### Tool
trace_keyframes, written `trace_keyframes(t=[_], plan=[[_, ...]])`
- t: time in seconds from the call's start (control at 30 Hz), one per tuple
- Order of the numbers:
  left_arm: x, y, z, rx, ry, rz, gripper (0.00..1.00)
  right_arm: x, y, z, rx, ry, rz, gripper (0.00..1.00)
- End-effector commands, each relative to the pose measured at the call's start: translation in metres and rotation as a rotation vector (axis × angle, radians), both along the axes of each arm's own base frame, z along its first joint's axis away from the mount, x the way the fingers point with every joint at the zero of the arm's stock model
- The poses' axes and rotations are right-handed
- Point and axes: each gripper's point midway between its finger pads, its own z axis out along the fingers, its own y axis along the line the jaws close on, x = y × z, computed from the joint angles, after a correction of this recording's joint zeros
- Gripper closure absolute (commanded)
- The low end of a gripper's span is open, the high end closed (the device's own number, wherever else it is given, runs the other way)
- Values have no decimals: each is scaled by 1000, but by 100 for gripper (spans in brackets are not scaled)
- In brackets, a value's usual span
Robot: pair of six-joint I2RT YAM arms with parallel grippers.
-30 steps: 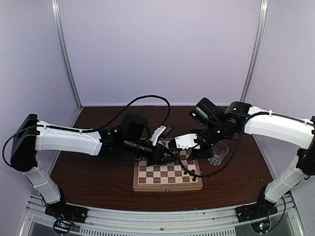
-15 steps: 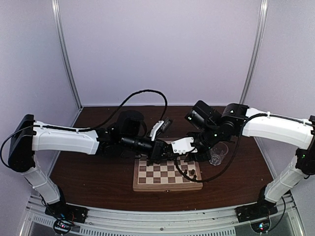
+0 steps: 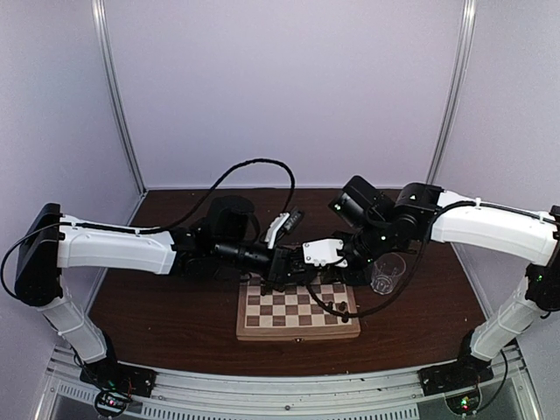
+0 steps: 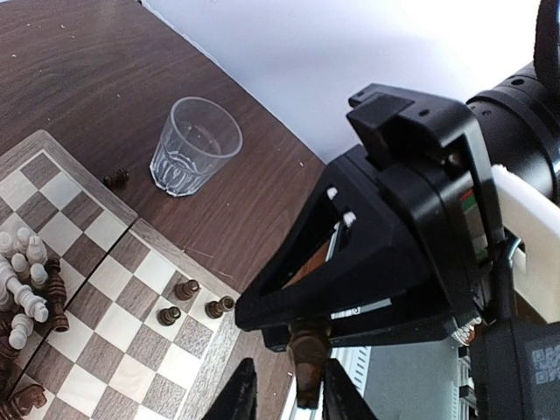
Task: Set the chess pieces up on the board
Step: Adjust the knight.
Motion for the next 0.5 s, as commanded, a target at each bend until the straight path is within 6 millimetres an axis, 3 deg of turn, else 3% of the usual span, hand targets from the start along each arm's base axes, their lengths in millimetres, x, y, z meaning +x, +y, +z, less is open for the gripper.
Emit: trace_keyframes(t=[0.0, 0.3, 0.4, 0.47], plan=[[2, -2, 23, -80, -37, 1, 76, 5, 5, 15, 73, 17, -39, 97], [0, -7, 29, -111, -36, -24, 92, 6, 5, 15, 74, 19, -46, 95], [1, -5, 32, -105, -44, -18, 94, 13, -2, 20, 86, 12, -86, 79], [3, -3, 33, -70, -59, -9, 95, 14, -22, 27, 85, 25, -102, 68]])
